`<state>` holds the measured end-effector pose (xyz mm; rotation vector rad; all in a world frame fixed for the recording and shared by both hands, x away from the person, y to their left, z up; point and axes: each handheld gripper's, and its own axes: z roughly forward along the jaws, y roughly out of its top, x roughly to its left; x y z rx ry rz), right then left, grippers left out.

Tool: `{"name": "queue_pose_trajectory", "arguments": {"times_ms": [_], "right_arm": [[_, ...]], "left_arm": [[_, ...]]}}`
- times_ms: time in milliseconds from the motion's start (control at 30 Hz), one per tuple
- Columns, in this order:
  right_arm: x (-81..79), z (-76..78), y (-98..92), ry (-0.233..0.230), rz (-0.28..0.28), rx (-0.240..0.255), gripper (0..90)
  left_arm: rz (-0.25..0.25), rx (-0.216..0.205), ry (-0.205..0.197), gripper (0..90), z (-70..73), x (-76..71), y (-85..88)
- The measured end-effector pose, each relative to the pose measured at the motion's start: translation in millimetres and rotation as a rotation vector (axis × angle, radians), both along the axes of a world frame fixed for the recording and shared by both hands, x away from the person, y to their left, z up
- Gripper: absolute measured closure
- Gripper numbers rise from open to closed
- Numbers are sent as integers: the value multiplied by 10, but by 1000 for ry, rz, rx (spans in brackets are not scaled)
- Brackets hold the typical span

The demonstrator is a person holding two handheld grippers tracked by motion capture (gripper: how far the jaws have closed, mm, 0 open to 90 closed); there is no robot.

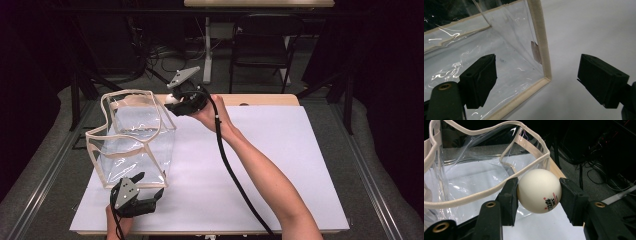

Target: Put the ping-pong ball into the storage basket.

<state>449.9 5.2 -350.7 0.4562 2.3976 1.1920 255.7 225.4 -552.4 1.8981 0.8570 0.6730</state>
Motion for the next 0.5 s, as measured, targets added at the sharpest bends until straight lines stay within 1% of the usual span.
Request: {"name": "queue_pose_trajectory", "arguments": {"times_ms": [500], "right_arm": [[-10,57,94,0,18,-11,511]], "left_arm": [[1,-3,0,159,-3,2,-2]]}}
